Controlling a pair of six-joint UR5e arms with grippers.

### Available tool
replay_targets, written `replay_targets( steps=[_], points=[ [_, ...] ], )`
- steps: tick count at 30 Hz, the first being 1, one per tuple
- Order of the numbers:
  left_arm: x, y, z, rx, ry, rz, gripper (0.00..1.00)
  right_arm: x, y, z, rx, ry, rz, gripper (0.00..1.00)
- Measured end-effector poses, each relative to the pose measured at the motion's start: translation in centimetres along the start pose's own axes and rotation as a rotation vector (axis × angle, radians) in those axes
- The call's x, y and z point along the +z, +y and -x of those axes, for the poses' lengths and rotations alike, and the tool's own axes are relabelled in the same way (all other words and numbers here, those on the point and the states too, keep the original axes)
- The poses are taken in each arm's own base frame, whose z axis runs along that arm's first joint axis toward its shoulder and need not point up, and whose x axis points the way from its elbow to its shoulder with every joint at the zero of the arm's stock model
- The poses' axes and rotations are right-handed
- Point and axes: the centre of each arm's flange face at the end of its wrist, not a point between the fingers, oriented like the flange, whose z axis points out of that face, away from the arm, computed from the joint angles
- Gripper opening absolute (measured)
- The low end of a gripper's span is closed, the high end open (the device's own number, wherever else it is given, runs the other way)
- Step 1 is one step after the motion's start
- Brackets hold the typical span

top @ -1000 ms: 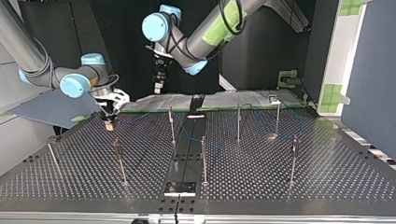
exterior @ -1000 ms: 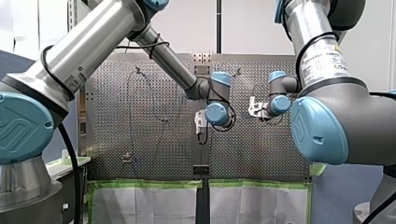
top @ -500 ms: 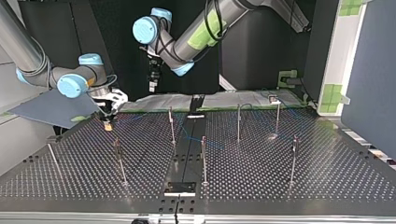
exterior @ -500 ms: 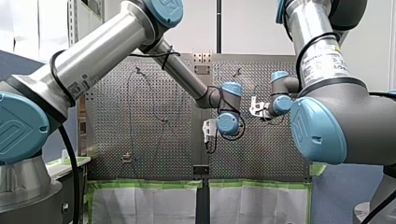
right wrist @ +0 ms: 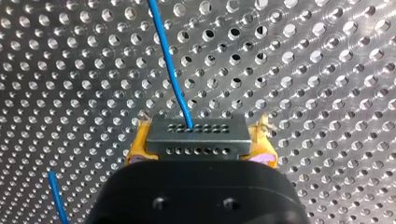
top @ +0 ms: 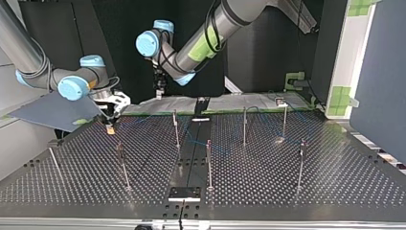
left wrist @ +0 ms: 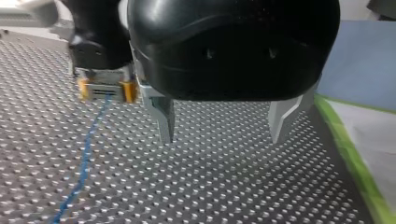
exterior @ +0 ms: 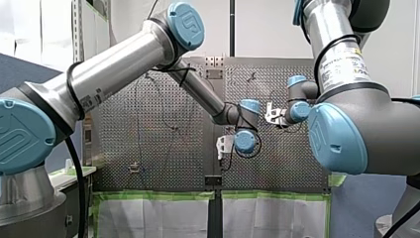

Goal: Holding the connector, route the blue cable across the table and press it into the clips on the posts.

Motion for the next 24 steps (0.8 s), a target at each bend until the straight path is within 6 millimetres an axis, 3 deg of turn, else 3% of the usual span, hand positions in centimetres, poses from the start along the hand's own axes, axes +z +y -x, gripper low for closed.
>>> replay_targets(
  steps=[4,8,24],
  points=[
    [0.2,-0.9,-1.2,0.006,-0.001,0.018,0.98,0.0,0.2,0.0,0.001,0.0,0.0,0.01],
    [0.5,-2.0,-1.0,-0.01,-0.037,0.036,0.98,0.0,0.3,0.0,0.001,0.0,0.0,0.01],
    [2.7,-5.2,5.6,-0.117,-0.239,0.136,0.98,0.0,0.3,0.0,0.001,0.001,0.001,0.01]
  ],
)
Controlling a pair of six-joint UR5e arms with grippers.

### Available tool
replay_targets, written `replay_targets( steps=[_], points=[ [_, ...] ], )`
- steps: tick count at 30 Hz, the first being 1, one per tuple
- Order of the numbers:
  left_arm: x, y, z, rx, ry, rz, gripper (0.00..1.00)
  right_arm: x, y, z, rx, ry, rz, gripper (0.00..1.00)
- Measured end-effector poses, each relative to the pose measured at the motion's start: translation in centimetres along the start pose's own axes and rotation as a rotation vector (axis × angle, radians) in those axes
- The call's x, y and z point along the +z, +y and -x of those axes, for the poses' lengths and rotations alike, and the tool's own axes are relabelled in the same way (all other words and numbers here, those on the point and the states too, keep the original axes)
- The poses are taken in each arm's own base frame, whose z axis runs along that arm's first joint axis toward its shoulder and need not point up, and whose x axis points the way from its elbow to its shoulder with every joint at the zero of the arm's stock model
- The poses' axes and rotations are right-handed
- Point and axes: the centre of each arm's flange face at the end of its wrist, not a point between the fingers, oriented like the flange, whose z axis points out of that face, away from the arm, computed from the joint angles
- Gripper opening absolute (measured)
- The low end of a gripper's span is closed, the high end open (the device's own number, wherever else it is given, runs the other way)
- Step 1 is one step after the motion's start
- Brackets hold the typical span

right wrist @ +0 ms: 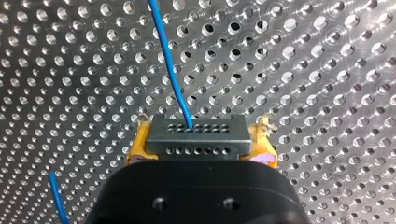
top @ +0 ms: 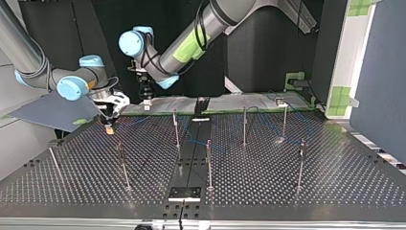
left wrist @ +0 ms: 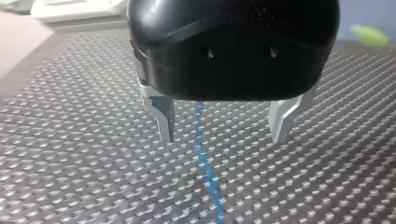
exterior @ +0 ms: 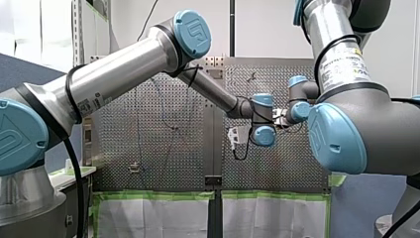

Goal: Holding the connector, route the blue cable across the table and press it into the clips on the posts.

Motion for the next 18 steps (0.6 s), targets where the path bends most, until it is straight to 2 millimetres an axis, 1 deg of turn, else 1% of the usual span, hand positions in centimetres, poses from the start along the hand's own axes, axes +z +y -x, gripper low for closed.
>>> replay_targets(
  steps=[2,5,13,18],
  points=[
    [0.5,-0.1,0.4,-0.008,-0.013,0.018,0.98,0.0,0.0,0.0,0.0,0.0,0.0,0.01],
    [1.2,0.0,0.3,-0.008,-0.02,0.048,0.98,0.0,0.0,0.0,0.0,0.0,0.0,0.01],
    [3.3,1.1,-2.0,0.015,-0.008,0.119,0.98,0.0,0.1,0.0,0.001,-0.002,-0.002,0.01],
    [4.2,1.2,-2.4,0.009,-0.016,0.127,0.98,0.0,0.1,0.0,0.001,-0.002,-0.003,0.01]
  ],
)
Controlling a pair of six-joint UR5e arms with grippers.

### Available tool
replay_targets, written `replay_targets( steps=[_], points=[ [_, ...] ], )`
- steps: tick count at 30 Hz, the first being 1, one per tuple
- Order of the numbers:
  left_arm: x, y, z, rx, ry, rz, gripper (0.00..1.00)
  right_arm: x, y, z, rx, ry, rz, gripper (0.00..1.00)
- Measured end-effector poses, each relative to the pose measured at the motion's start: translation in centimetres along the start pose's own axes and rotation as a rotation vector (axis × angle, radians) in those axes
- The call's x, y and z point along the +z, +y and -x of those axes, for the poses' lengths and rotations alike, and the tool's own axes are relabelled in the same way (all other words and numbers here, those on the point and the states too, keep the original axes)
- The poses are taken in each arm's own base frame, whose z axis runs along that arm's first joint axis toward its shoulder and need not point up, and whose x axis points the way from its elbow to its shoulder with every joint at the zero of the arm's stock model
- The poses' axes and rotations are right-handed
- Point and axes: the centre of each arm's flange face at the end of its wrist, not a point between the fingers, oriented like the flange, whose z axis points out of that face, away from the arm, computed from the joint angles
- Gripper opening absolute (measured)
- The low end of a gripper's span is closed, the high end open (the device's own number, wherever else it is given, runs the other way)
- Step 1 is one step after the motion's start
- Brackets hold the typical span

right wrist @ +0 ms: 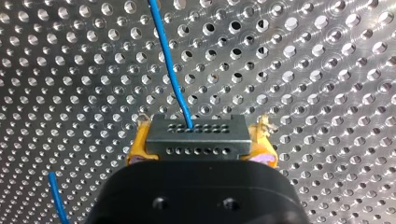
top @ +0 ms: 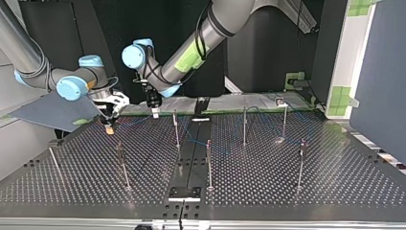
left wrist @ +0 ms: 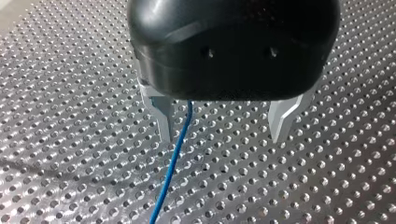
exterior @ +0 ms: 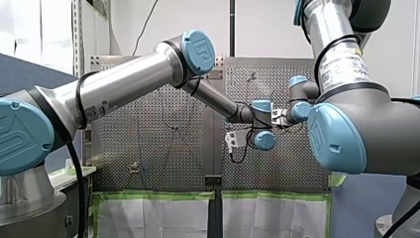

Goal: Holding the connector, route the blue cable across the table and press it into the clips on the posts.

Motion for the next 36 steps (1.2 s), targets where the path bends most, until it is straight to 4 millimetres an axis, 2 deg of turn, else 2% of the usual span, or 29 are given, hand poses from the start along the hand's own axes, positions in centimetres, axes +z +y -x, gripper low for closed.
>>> replay_targets(
  steps=[13,19,20,21,22,23,24,25,26,27,28,29,36],
  points=[
    [2.7,1.3,0.3,-0.006,-0.011,0.027,0.98,0.0,0.0,0.0,0.0,0.001,-0.001,0.01],
    [3.0,1.3,0.6,-0.003,-0.003,0.024,0.98,0.0,-0.1,0.0,0.0,-0.001,-0.01,0.01],
    [2.9,1.3,0.7,-0.004,-0.002,0.022,0.89,0.0,-0.1,0.0,0.0,-0.001,-0.012,0.01],
    [2.8,1.2,0.7,-0.004,-0.001,0.02,0.89,0.0,-0.1,0.0,0.0,-0.001,-0.012,0.01],
    [2.7,1.1,0.7,-0.005,0.0,0.019,0.67,0.0,-0.1,0.0,0.0,-0.001,-0.013,0.01],
    [2.6,1.0,0.7,-0.005,0.001,0.017,0.52,0.0,-0.1,0.0,0.0,-0.002,-0.013,0.01],
    [2.4,0.9,0.7,-0.005,0.002,0.015,0.52,0.0,-0.1,0.0,0.0,-0.002,-0.013,0.01],
    [2.3,0.9,0.7,-0.005,0.002,0.013,0.32,0.0,-0.1,0.0,0.0,-0.002,-0.014,0.01],
    [2.3,0.8,0.7,-0.005,0.003,0.012,0.2,0.0,-0.1,0.0,0.0,-0.002,-0.014,0.01],
    [2.2,0.8,0.7,-0.005,0.003,0.01,0.2,0.0,-0.1,0.0,0.0,-0.002,-0.014,0.01],
    [2.1,0.7,0.7,-0.005,0.004,0.009,0.04,0.0,-0.1,0.0,0.0,-0.002,-0.014,0.01],
    [2.1,0.7,0.7,-0.006,0.004,0.008,0.0,0.0,-0.1,0.0,0.001,-0.003,-0.014,0.01],
    [1.9,0.5,0.8,-0.009,0.008,0.003,0.0,0.0,-0.1,0.0,0.0,-0.002,-0.014,0.01]
  ],
)
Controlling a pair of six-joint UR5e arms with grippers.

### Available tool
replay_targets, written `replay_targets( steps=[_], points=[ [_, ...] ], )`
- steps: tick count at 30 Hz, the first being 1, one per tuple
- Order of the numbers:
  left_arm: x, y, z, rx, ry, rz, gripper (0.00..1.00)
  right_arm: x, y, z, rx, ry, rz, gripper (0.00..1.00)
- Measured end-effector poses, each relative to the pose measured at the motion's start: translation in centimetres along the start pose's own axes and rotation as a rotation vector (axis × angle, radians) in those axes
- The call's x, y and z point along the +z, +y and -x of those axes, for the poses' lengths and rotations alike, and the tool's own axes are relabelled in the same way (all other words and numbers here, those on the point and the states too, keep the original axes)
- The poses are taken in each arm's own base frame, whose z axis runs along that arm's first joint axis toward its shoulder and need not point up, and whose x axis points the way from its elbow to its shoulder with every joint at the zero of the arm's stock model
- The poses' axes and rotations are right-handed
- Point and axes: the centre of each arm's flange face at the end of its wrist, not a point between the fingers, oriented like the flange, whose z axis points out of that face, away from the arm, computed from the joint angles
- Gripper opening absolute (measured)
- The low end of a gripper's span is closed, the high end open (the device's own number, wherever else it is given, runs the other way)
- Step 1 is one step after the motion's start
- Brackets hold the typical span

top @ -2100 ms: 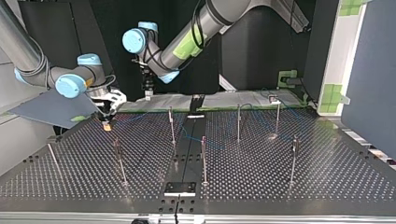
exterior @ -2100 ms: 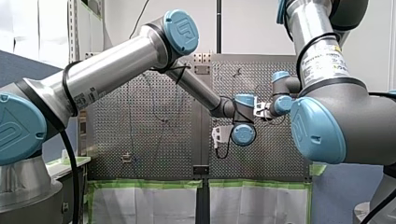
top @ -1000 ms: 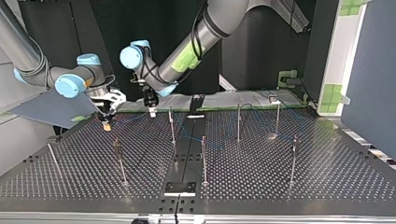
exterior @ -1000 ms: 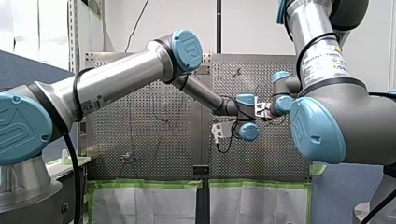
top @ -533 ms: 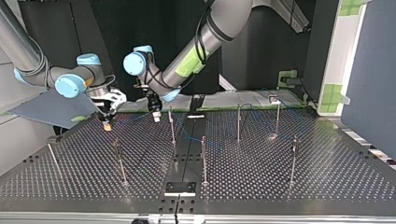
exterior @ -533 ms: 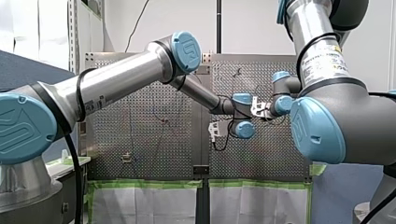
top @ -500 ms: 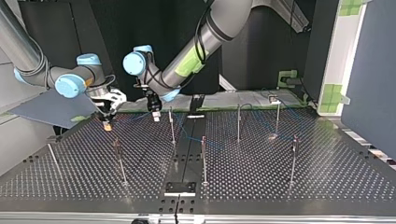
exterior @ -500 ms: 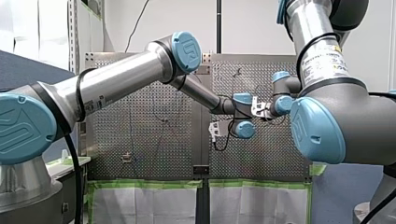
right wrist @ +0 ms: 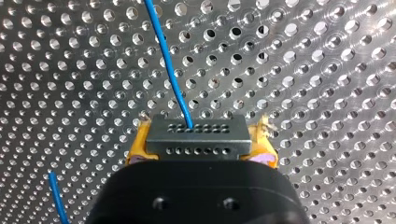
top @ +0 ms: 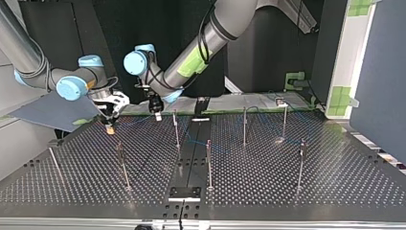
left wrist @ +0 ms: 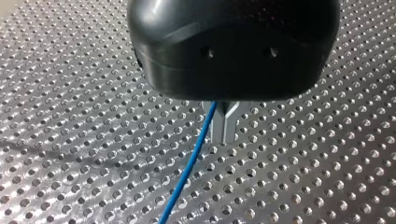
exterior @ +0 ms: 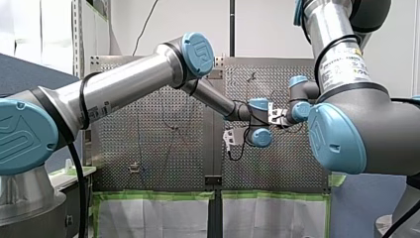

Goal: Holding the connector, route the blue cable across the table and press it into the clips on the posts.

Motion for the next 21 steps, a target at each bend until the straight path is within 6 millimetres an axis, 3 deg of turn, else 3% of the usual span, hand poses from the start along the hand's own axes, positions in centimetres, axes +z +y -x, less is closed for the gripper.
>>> replay_targets(
  steps=[9,21],
  points=[
    [-0.8,-1.6,2.1,-0.023,0.007,-0.015,0.0,-0.1,-0.1,-0.7,-0.002,0.005,0.0,0.01],
    [-2.1,-2.2,8.3,-0.048,0.009,0.021,0.0,-1.2,-0.9,-6.9,0.043,0.096,-0.028,0.01]
  ],
)
